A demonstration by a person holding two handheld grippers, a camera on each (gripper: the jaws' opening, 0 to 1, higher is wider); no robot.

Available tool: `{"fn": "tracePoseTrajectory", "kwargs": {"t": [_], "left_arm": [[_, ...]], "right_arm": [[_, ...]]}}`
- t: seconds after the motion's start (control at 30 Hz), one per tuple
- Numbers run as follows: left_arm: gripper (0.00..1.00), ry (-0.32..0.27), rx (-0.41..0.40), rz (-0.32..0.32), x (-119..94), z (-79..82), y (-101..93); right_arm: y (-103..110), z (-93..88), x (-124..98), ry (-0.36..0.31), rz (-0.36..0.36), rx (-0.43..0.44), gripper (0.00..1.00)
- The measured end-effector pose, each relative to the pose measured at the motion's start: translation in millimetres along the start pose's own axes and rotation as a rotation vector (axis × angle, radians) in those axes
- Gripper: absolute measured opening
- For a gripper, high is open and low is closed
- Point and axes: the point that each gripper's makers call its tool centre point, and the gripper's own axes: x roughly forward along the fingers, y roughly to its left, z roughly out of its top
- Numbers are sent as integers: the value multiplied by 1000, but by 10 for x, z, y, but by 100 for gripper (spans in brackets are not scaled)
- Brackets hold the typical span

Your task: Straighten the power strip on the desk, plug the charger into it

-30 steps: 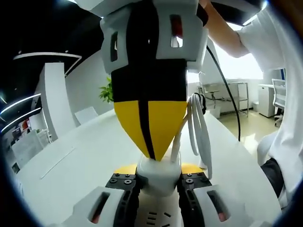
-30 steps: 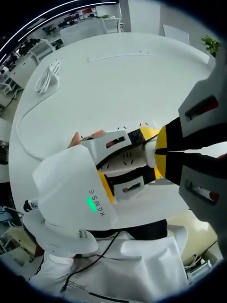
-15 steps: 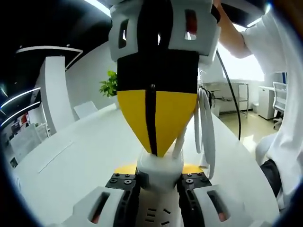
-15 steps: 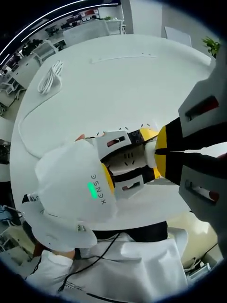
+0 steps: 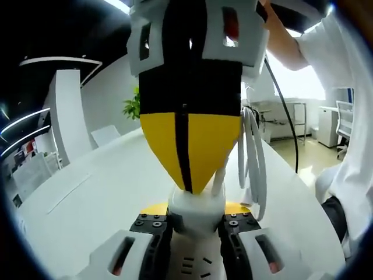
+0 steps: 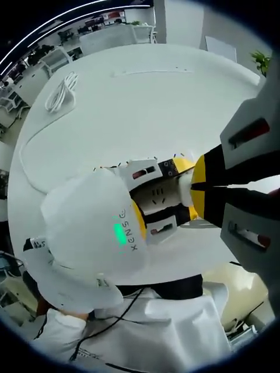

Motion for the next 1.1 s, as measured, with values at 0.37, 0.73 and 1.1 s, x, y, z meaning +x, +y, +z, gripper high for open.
{"fn": "tracePoseTrajectory", "kwargs": {"t": [0.37, 0.73, 1.1], "left_arm": [[32, -5, 14, 13, 15, 7, 24], [33, -4, 0, 15, 24, 6, 54], [32, -6, 12, 14, 21, 11, 59]], "right_arm": [[-77, -8, 4, -68, 57, 63, 0], [-72, 10, 6, -11, 6, 19, 0], [-84, 18, 22, -9, 10, 30, 0]]}}
